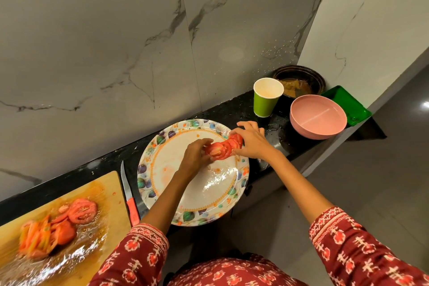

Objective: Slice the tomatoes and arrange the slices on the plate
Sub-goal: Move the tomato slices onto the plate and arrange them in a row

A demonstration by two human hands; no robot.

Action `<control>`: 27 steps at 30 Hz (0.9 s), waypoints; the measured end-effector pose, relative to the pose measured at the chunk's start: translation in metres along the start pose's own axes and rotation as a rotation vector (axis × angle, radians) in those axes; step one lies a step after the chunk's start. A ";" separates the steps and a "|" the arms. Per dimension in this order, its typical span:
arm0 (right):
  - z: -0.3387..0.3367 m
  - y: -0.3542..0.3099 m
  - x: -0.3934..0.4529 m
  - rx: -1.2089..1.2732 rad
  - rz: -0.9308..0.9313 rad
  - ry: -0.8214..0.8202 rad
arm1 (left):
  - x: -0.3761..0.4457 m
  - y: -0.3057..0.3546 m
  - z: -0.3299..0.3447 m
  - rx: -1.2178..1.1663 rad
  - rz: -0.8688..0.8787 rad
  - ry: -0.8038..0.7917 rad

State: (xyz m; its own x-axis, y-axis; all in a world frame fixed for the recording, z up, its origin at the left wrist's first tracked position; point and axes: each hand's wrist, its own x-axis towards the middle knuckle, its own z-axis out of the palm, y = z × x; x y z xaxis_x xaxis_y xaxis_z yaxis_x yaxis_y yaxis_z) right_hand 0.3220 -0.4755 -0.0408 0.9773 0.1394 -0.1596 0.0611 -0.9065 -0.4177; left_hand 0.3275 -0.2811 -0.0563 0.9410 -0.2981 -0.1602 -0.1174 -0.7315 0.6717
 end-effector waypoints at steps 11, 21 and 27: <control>0.001 0.018 -0.009 0.099 0.036 0.007 | 0.000 0.000 0.008 0.099 -0.004 -0.027; 0.001 0.020 -0.001 0.097 0.022 -0.027 | 0.018 0.024 0.026 0.260 0.019 0.015; 0.001 0.020 0.004 0.126 0.011 0.031 | 0.025 0.028 0.033 0.234 0.025 0.057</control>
State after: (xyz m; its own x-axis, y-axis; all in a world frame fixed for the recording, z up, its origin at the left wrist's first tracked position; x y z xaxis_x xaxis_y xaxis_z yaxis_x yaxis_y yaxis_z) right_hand 0.3268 -0.4926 -0.0511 0.9837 0.1158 -0.1377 0.0265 -0.8503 -0.5257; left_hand 0.3376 -0.3292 -0.0656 0.9525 -0.2875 -0.1003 -0.2047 -0.8484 0.4883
